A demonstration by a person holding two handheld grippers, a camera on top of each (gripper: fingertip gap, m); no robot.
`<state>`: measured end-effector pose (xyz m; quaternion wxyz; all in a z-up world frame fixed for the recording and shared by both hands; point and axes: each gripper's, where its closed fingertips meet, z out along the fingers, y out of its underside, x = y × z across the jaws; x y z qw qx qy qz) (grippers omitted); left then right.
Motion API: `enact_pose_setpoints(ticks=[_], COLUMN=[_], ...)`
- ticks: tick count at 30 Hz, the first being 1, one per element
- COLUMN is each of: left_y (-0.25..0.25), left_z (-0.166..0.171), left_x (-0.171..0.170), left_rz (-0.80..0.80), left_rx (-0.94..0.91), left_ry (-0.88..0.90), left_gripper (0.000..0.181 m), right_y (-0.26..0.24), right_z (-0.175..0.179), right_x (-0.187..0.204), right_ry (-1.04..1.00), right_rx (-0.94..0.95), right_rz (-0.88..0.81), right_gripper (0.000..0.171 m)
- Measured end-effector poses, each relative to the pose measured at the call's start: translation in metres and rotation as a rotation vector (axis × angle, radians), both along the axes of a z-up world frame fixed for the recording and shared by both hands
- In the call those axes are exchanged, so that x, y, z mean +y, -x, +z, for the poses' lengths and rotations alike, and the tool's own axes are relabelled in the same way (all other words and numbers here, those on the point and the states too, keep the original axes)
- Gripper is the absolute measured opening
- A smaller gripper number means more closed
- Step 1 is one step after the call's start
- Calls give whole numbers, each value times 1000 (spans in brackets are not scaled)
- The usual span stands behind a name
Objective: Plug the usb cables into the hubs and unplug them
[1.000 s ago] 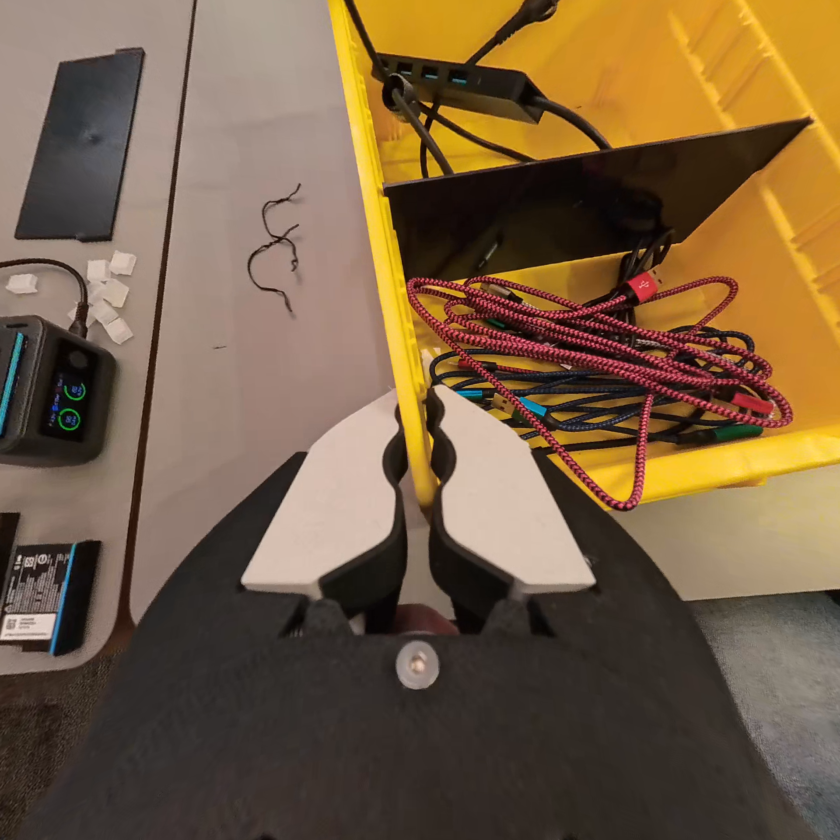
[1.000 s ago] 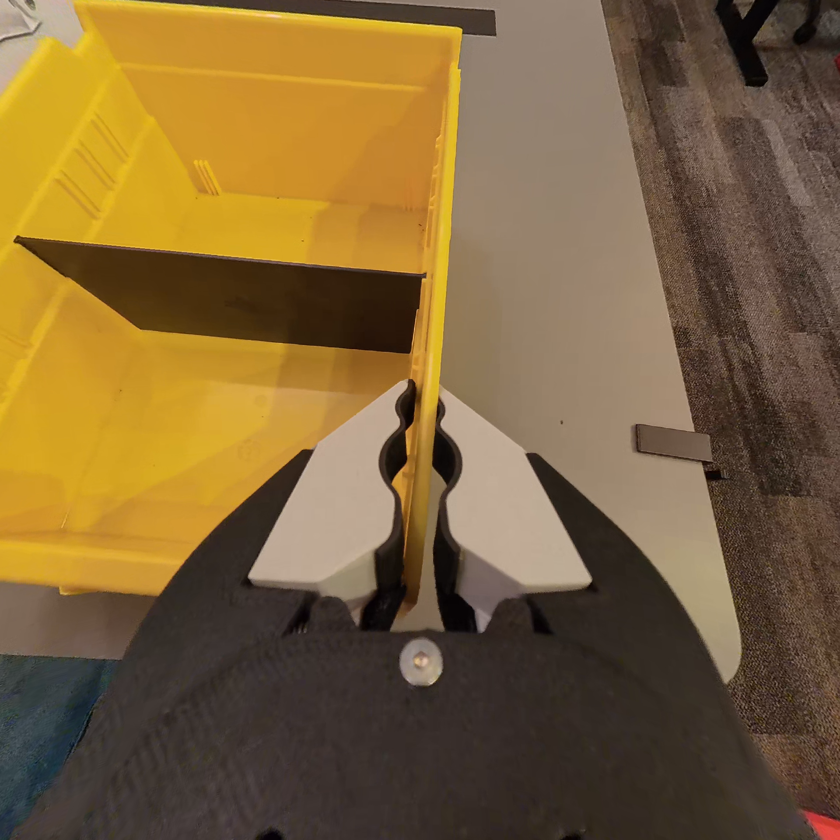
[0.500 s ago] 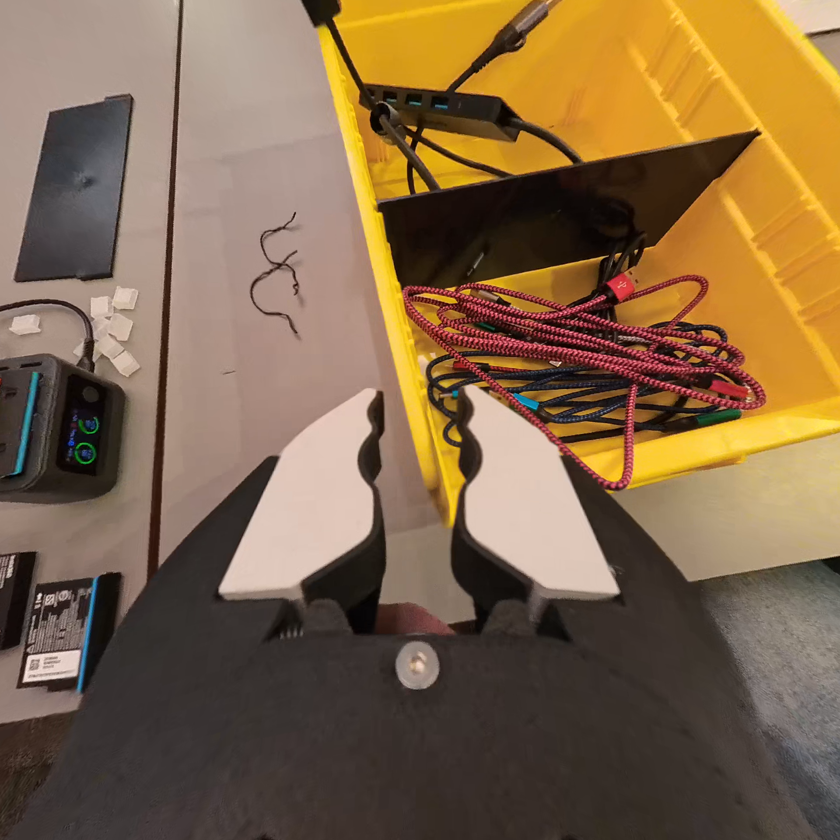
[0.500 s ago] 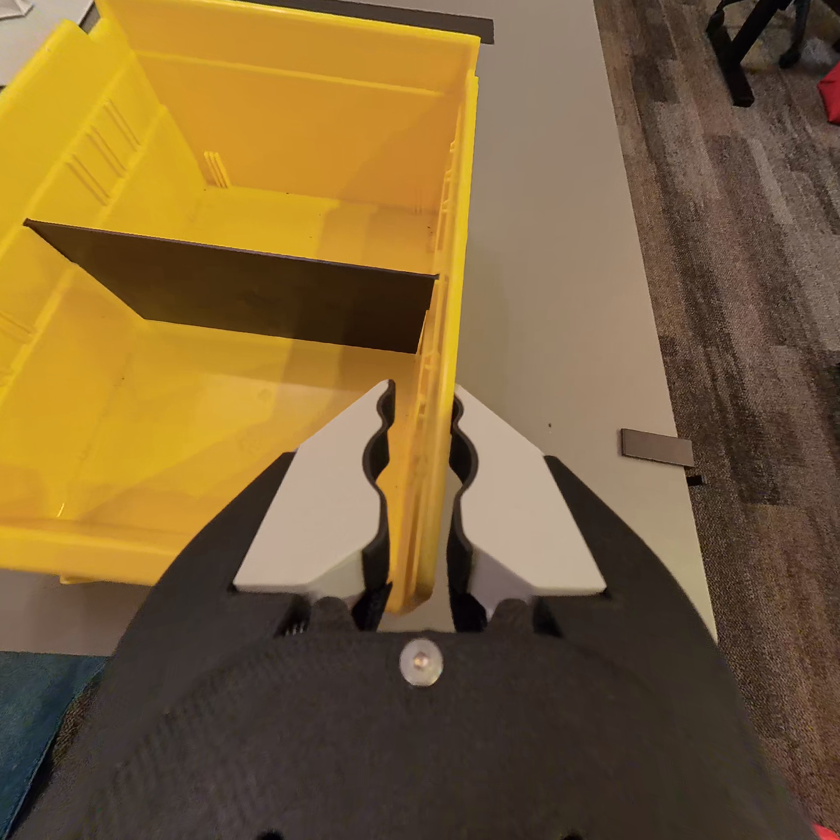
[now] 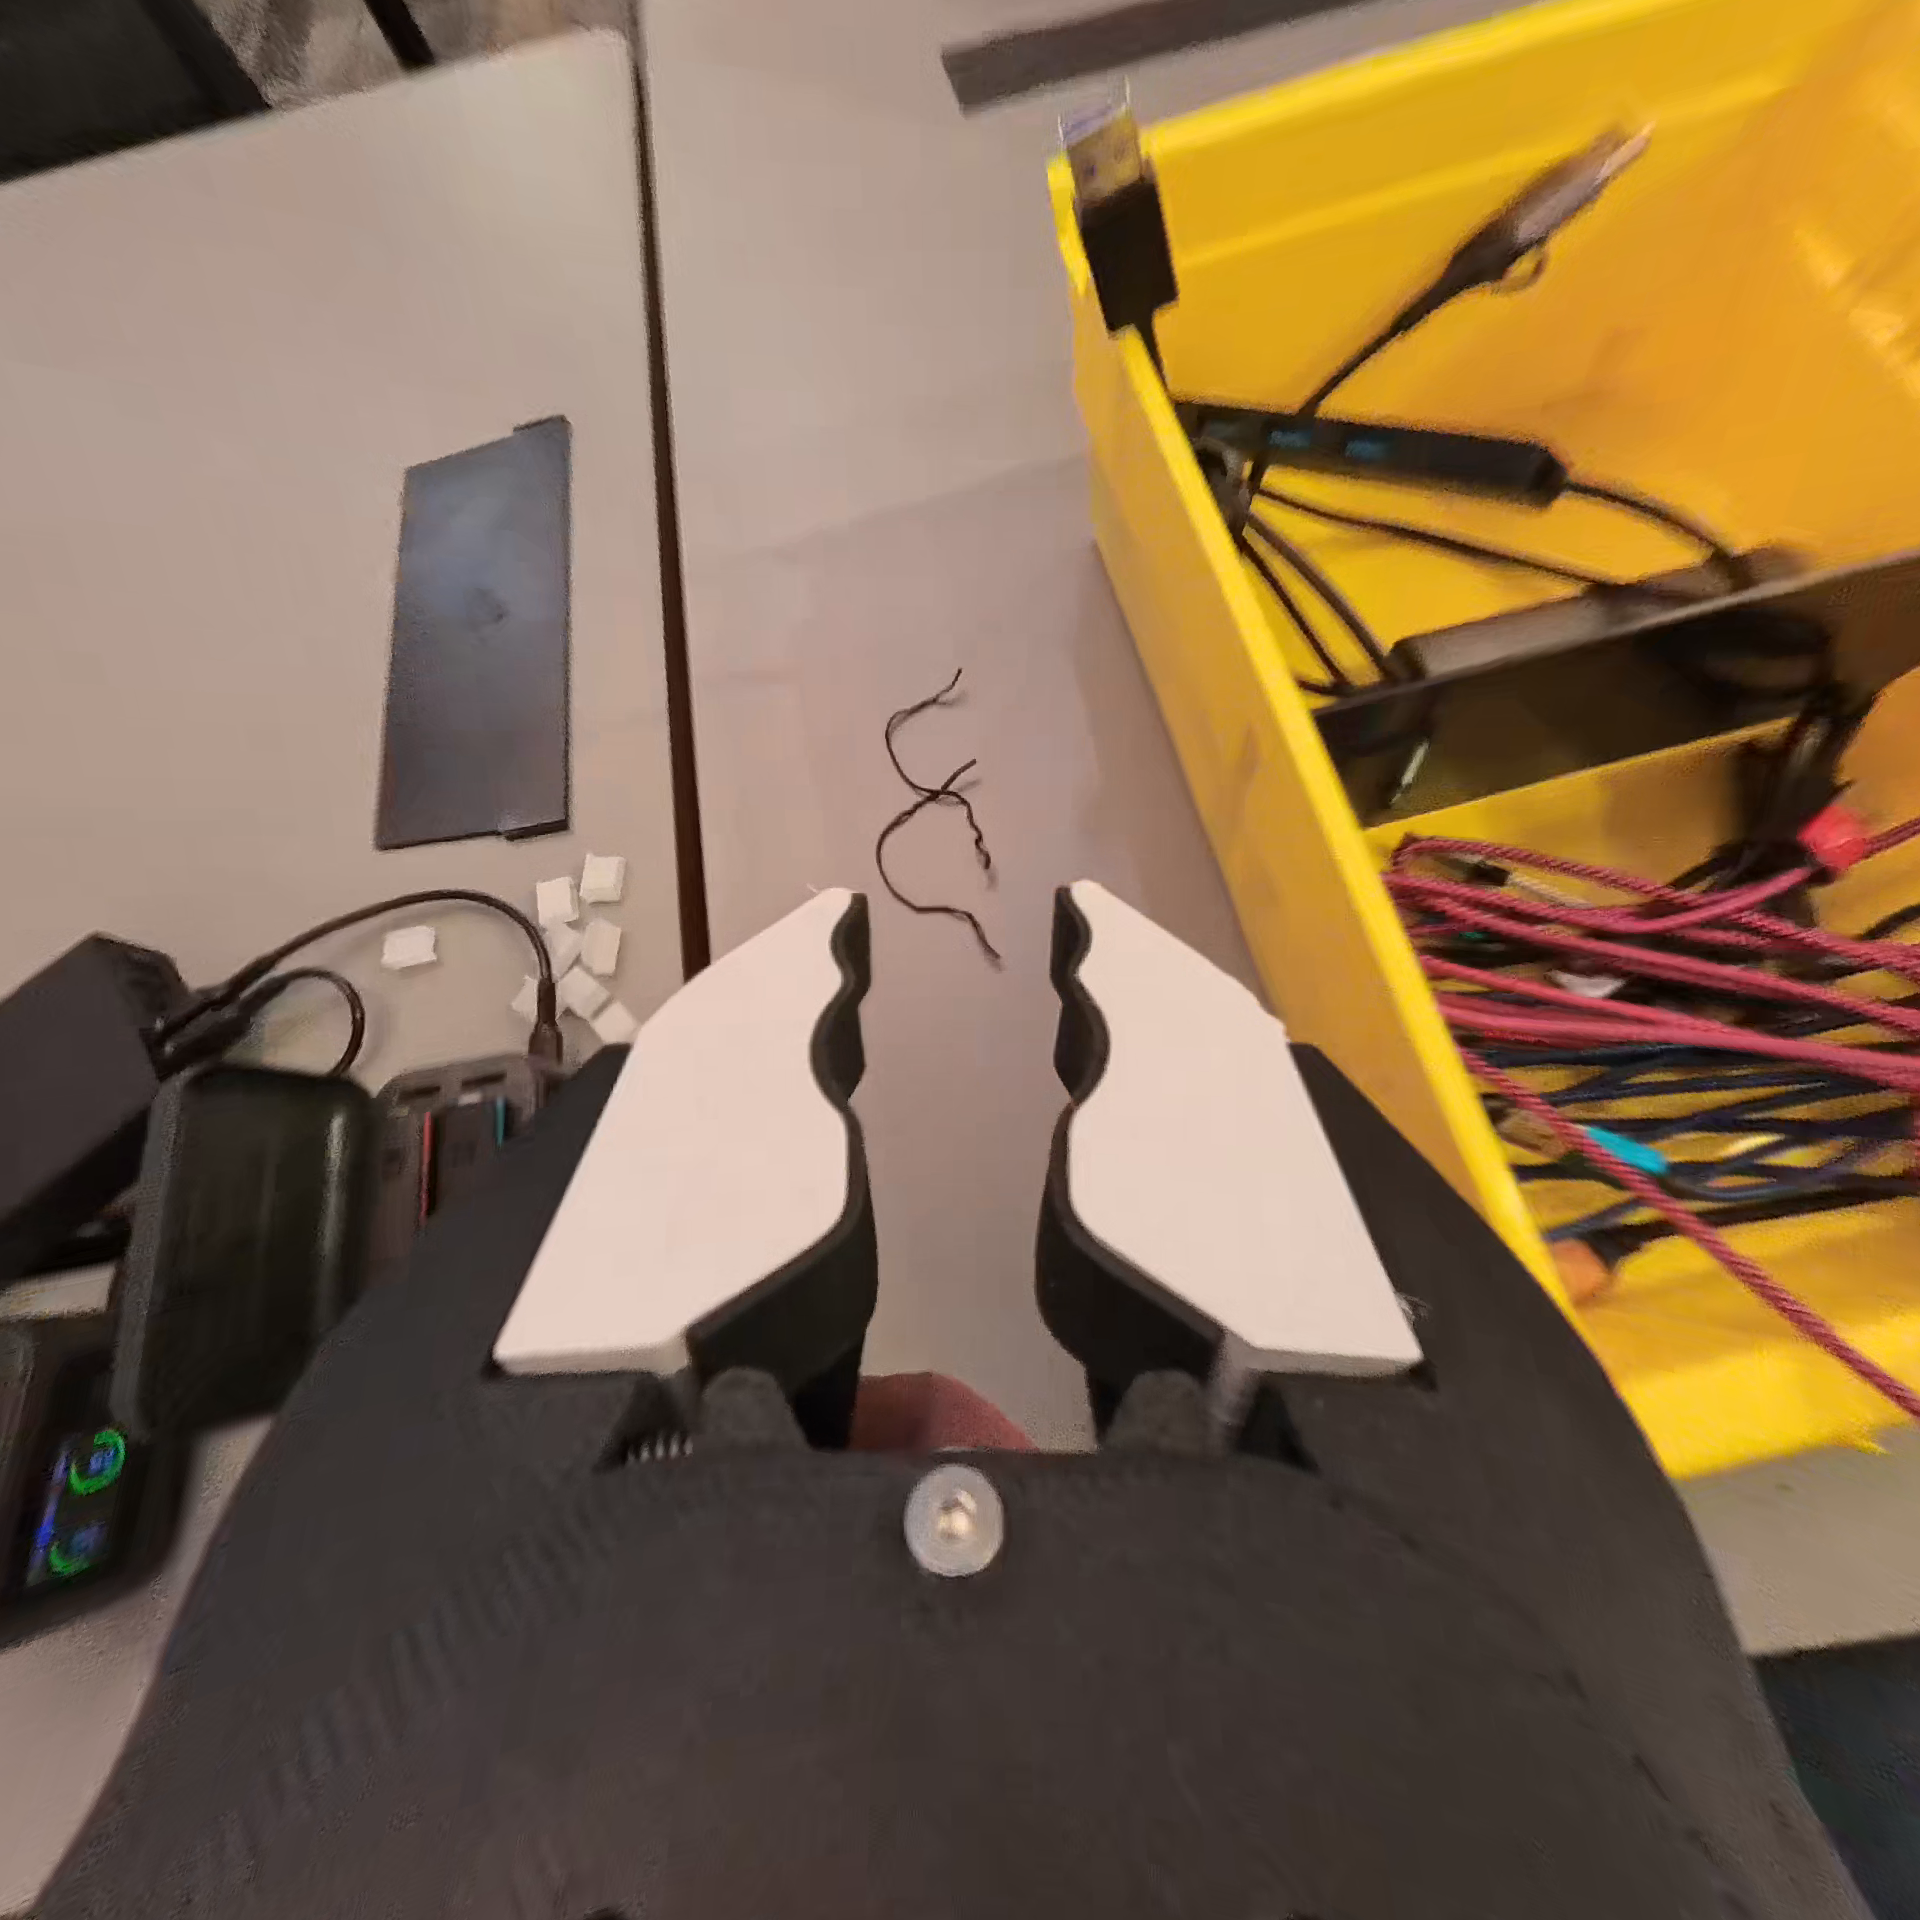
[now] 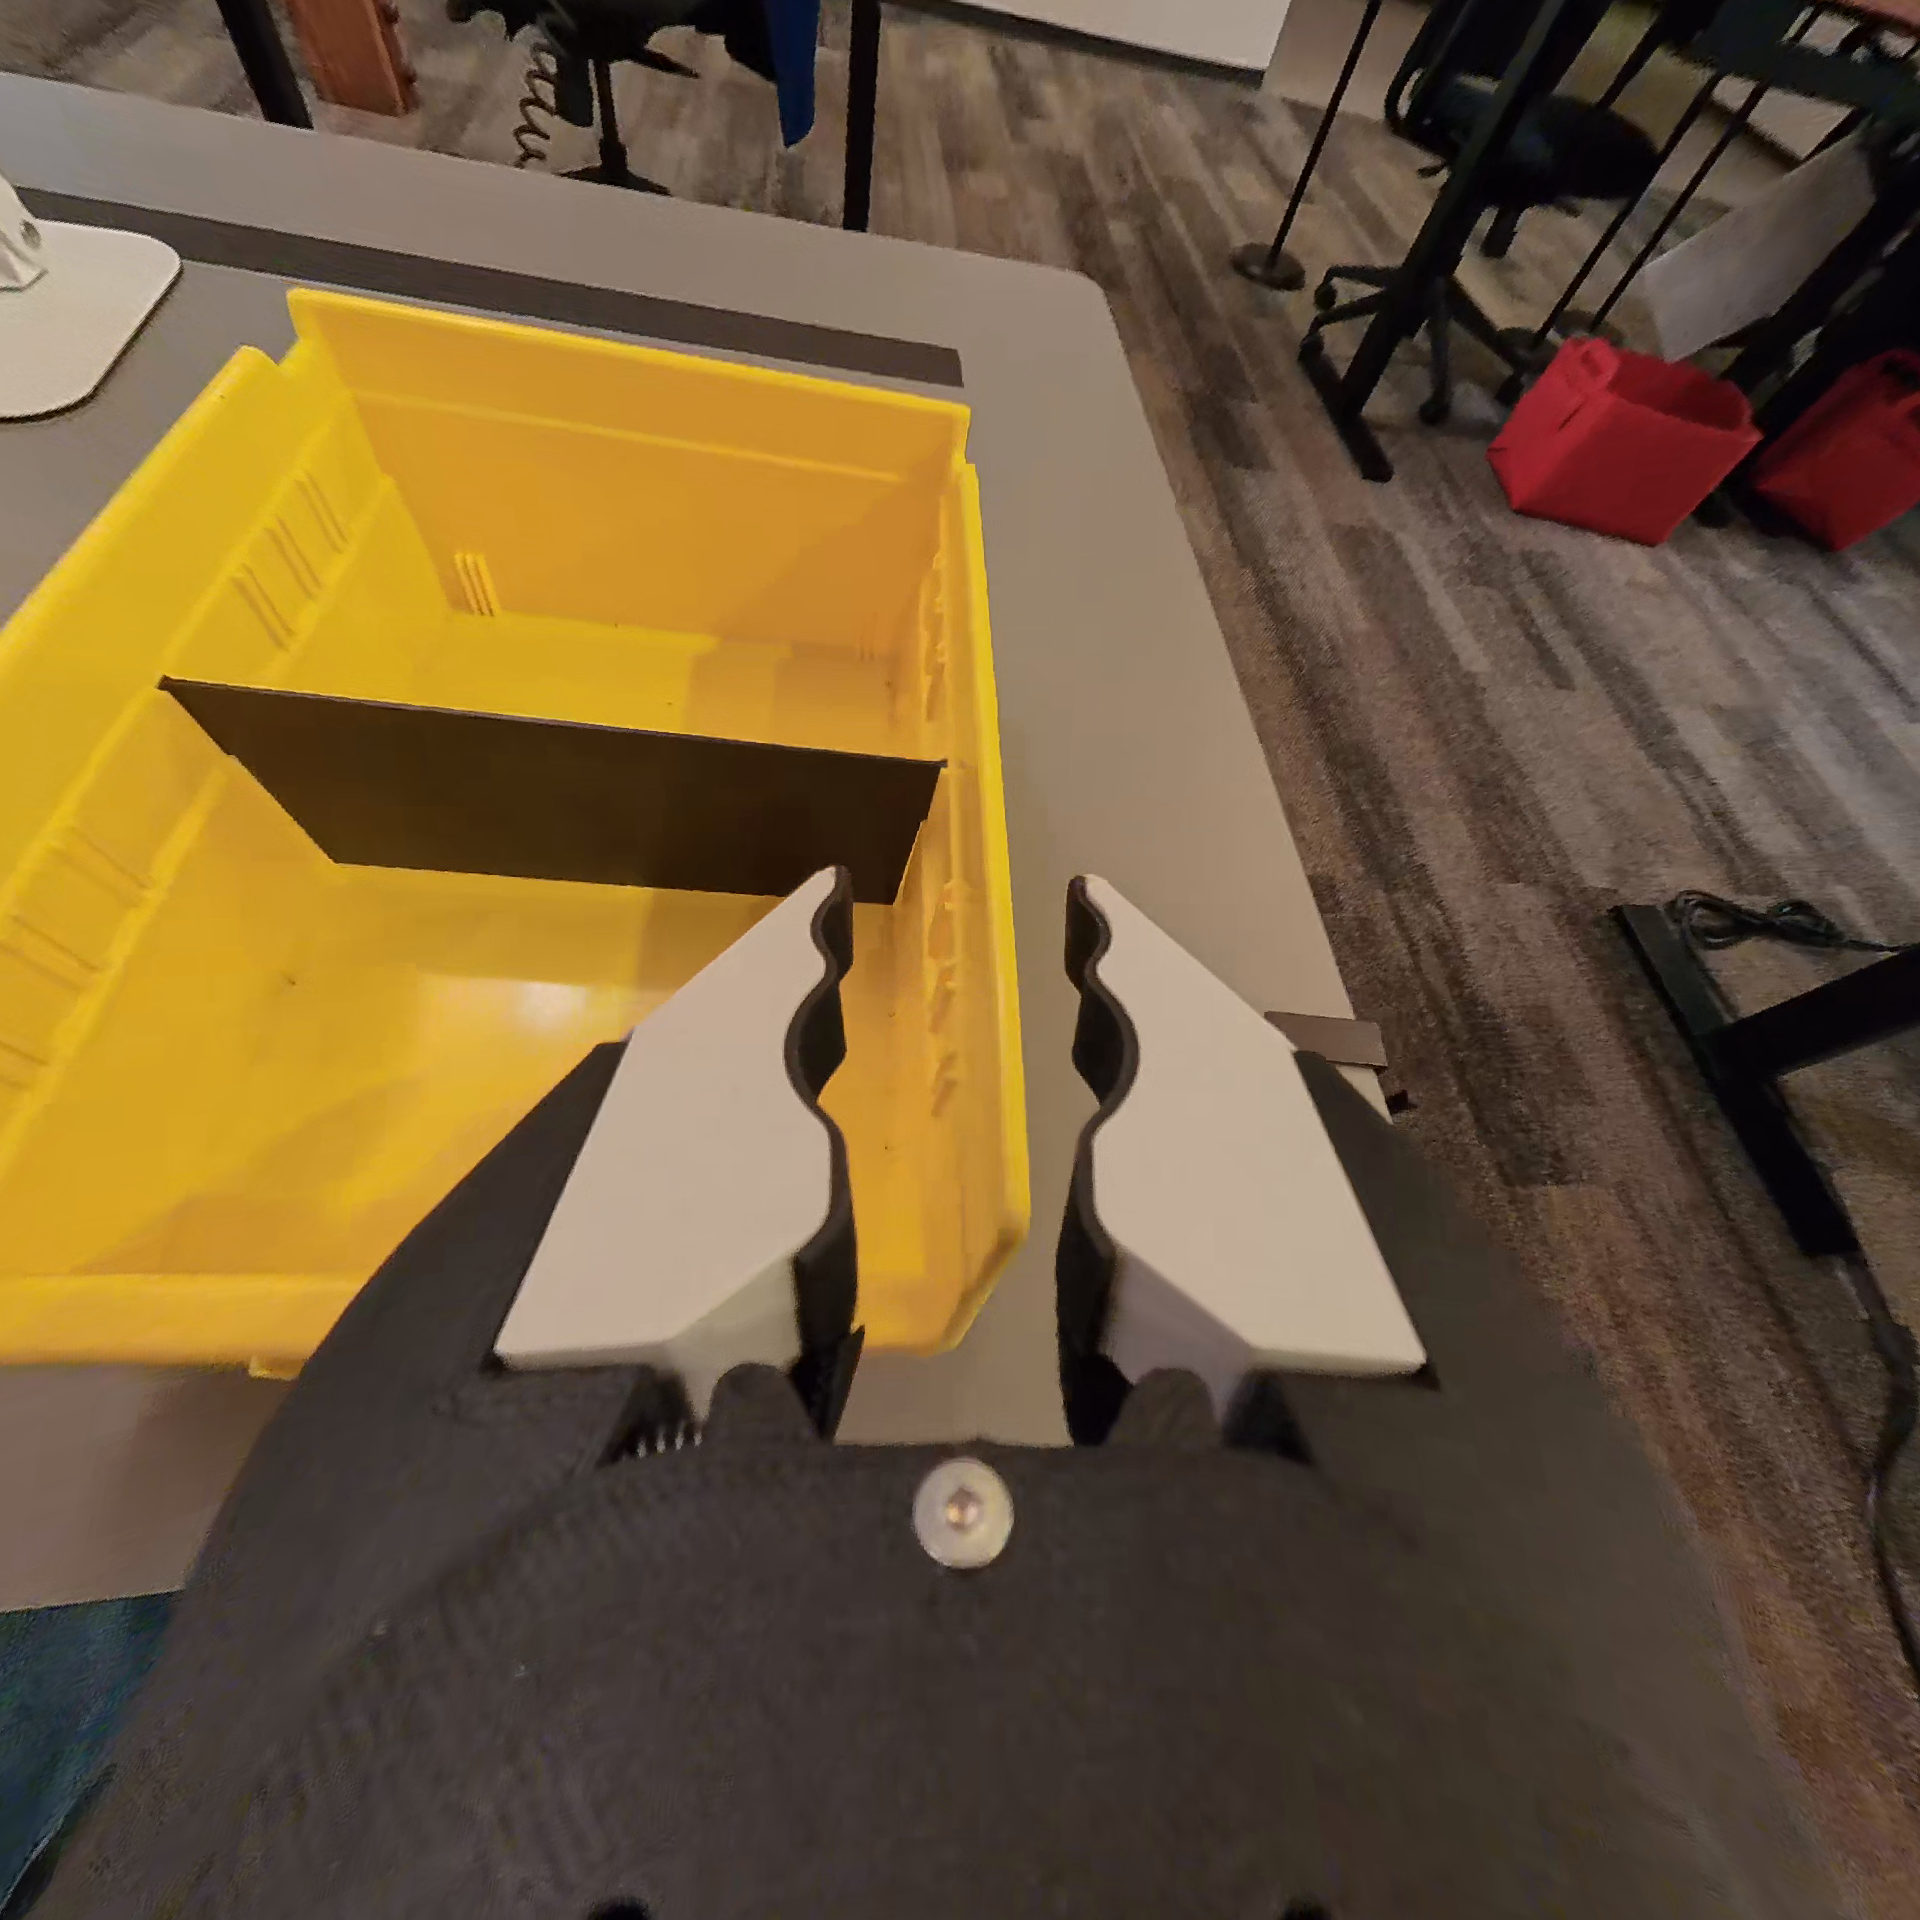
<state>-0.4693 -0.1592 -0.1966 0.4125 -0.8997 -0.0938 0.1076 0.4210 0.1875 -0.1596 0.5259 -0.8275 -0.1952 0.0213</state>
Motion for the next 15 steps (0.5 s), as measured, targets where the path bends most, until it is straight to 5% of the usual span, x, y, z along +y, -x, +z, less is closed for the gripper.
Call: enact_pose_setpoints(ticks=[1, 5, 15], left_y=[5, 25, 48], left_z=[-13, -54, -90], left_x=[5, 22, 47], left_rz=[-12, -75, -182], left_rx=[15, 97, 106], left_ry=[54, 209, 315], left_gripper=[34, 33, 20], right_y=[1, 10, 54], right_z=[3, 18, 46], right_x=[-2, -11, -17], right_ry=[-16, -74, -142], right_rx=[-12, -45, -60], right_rz=[-10, -32, 10], right_gripper=[39, 37, 32])
